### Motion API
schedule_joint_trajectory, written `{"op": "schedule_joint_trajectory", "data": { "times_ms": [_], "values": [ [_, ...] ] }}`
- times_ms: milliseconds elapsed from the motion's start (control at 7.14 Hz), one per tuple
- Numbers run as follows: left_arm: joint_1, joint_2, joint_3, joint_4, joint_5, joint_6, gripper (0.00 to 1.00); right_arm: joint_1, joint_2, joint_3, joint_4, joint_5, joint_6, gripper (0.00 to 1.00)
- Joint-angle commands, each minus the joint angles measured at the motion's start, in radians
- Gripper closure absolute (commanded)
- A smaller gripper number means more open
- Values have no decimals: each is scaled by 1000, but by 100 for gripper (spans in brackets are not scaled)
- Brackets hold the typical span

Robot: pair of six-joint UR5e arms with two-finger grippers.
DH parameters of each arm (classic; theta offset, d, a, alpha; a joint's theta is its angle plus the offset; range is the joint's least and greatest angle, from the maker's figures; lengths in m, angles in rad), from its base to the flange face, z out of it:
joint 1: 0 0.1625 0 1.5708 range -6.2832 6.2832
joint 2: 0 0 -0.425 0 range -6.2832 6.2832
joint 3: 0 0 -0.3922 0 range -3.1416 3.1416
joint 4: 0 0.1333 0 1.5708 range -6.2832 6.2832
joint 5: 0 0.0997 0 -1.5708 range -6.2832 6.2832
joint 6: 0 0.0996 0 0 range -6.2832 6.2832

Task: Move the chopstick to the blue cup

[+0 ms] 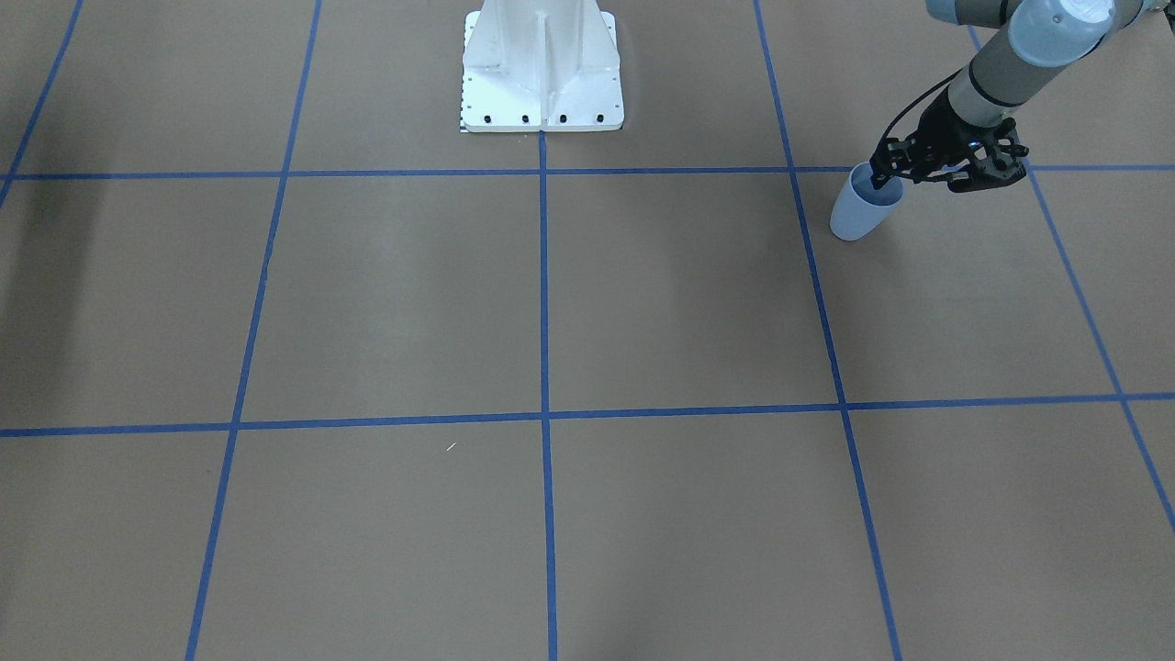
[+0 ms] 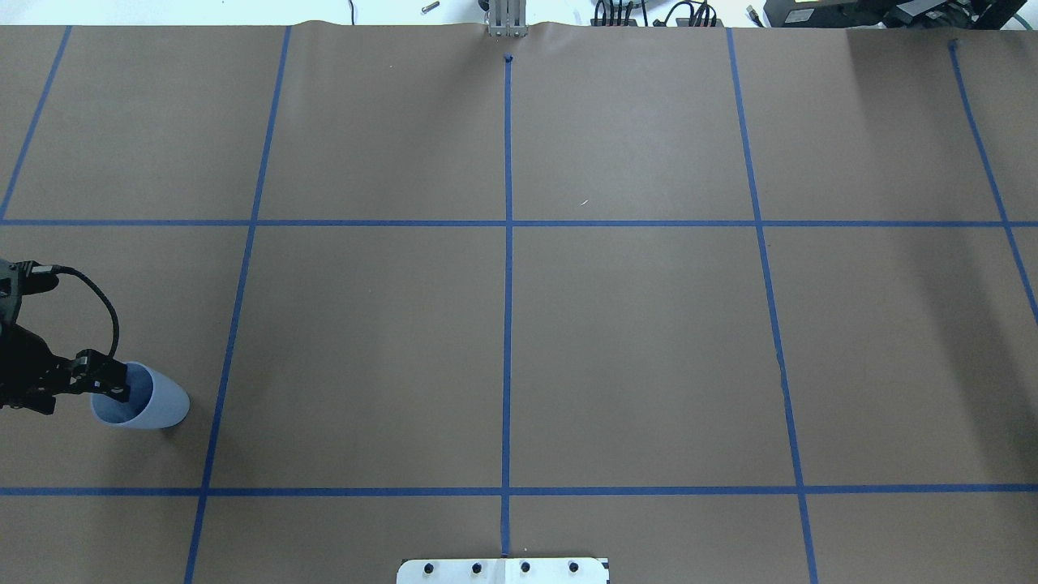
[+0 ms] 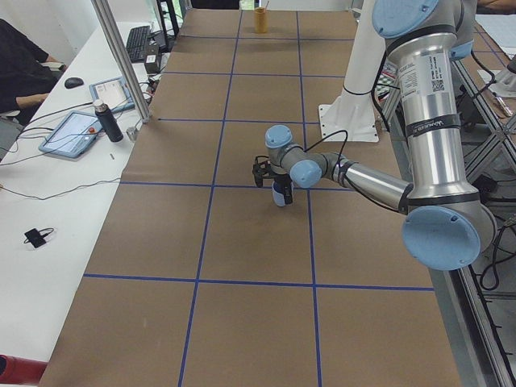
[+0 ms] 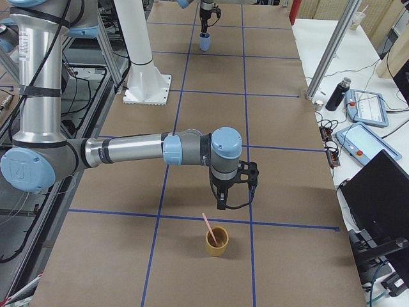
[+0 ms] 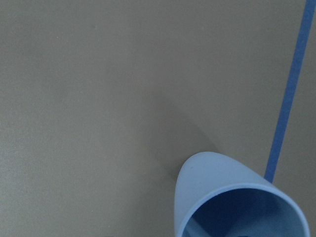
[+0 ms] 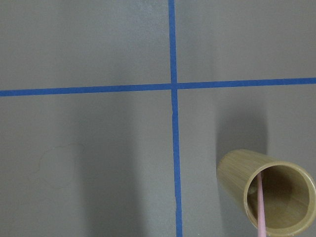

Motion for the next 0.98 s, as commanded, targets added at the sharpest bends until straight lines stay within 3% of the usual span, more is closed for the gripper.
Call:
{"op": "schedule_joint_trajectory", "data": {
  "times_ms": [0,140,561,841],
  "values": [
    [1,-9,1,0,0,1,92,0,0,0,0,0,0,0],
    [1,-12,1,0,0,0,100,-1,0,0,0,0,0,0],
    [-39,-15,-71,11,-5,-8,100,0,0,3,-3,0,0,0],
    [-51,-66,-65,17,-14,-8,100,0,0,8,-5,3,0,0]
  ]
}}
